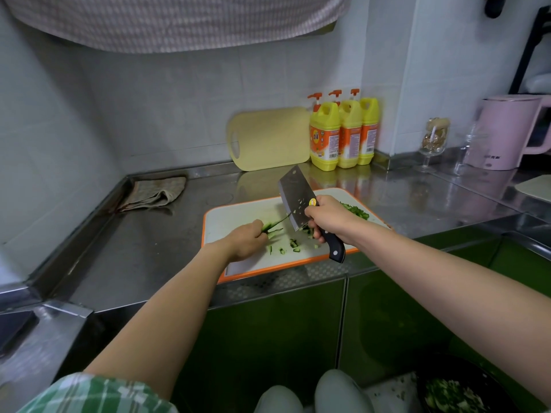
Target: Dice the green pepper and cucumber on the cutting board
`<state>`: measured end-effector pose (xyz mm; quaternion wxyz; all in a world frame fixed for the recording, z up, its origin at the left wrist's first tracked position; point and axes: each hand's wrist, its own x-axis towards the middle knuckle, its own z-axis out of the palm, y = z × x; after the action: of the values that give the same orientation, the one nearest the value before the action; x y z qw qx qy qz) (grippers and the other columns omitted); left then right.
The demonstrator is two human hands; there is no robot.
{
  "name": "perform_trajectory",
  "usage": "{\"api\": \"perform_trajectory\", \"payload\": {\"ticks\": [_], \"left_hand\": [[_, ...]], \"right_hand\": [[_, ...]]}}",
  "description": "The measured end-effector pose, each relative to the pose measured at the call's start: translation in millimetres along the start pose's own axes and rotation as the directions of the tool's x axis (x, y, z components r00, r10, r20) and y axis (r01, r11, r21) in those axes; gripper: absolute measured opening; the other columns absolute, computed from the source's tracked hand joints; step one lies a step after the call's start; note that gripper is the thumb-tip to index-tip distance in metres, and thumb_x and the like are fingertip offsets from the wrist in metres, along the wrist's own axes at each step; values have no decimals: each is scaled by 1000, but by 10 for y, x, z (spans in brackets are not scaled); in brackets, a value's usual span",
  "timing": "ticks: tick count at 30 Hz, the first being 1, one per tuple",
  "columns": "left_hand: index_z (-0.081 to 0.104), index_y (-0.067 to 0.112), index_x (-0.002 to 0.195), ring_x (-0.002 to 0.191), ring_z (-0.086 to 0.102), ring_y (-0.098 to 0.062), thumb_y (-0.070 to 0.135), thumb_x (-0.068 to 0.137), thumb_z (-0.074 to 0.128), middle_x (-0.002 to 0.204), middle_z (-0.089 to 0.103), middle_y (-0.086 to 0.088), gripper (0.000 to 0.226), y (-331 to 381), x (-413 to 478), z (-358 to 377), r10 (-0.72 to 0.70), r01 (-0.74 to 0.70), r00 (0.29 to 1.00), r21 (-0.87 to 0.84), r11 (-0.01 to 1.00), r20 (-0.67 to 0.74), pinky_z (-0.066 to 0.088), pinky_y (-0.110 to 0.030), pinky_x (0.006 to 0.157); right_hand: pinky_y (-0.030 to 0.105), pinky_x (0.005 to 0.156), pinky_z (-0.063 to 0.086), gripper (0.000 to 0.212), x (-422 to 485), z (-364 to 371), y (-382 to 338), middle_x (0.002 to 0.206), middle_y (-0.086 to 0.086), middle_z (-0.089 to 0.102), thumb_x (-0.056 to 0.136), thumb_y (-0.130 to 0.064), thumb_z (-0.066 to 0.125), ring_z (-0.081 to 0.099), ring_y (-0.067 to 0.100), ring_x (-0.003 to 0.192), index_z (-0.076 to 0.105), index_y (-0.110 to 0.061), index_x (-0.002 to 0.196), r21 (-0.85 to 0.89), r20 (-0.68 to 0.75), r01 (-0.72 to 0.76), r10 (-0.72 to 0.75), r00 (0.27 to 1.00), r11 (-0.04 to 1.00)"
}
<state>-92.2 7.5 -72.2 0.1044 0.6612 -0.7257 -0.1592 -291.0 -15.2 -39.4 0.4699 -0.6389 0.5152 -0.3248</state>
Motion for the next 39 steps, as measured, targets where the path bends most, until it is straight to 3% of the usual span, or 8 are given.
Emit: {"api": "perform_trajectory", "payload": {"ticks": [3, 7, 12, 18, 25, 32, 35, 39], "left_hand": [[42, 7, 102, 85, 44, -25, 25, 103, 33, 99, 51, -15, 19, 29, 17, 11, -21, 21, 1000, 9, 1000, -5, 30, -34, 73], [44, 6, 102, 87, 44, -24, 25, 104, 33, 100, 50, -13, 23, 40, 27, -3, -84, 71, 992, -124, 990, -96, 32, -33, 75], [48, -3, 116, 105, 52, -37, 26, 104, 35, 117, 56, -22, 34, -19, 47, -33, -208, 142, 942, -249, 958, -262, 38, -38, 83], [45, -3, 120, 108, 53, -36, 30, 104, 35, 121, 56, -22, 39, 79, 29, 31, -202, 149, 942, -204, 967, -268, 36, -35, 80], [45, -3, 117, 106, 54, -39, 29, 104, 35, 118, 58, -23, 36, 104, -17, 62, -186, 150, 944, -146, 978, -272, 40, -39, 83], [44, 1, 112, 101, 57, -37, 28, 103, 38, 114, 61, -21, 28, 45, 74, 57, -141, 130, 964, -62, 990, -227, 42, -41, 82], [43, 2, 113, 97, 56, -38, 25, 102, 41, 110, 59, -21, 25, 46, 98, 10, -82, 86, 978, 13, 996, -192, 40, -39, 77], [39, 10, 104, 82, 46, -28, 24, 101, 44, 96, 53, -14, 15, -17, 81, -58, 97, -81, 993, 208, 975, -69, 32, -36, 68]], "right_hand": [[23, 38, 38, 18, 2, -19, 16, 68, 9, 45, 97, -6, 37, 45, 17, 43, 45, -13, 83, -7, -4, -11, 11, 1000, 1000], [23, 40, 38, 18, -21, -28, 36, 68, 9, 45, 97, -5, 37, 45, 17, 44, 44, -12, 81, -12, -7, -24, 24, 1000, 1000], [21, 37, 39, 14, -105, 69, 29, 68, 9, 46, 96, -5, 38, 45, 16, 43, 43, -10, 84, -70, 51, -46, 50, 997, 996], [24, 38, 41, 21, -232, 306, 29, 62, 11, 48, 98, -5, 35, 49, 18, 44, 42, -8, 78, -163, 93, -39, 54, 994, 986], [25, 37, 42, 14, -253, 386, 86, 63, 13, 52, 99, -6, 34, 49, 18, 42, 44, 0, 105, -229, 100, -82, 107, 989, 970], [24, 41, 43, 13, -58, 92, 75, 37, 8, 52, 91, 5, 37, 50, 19, 36, 49, 3, 91, -391, -14, -118, 123, 992, 913], [23, 41, 42, 18, -14, -43, 118, 47, 12, 53, 92, 2, 35, 49, 20, 39, 47, -2, 79, -365, -44, -128, 121, 992, 922], [23, 40, 39, 14, 39, -75, 180, 60, 13, 50, 96, -4, 35, 49, 20, 42, 45, -5, 87, -243, -64, -91, 78, 995, 966]]}}
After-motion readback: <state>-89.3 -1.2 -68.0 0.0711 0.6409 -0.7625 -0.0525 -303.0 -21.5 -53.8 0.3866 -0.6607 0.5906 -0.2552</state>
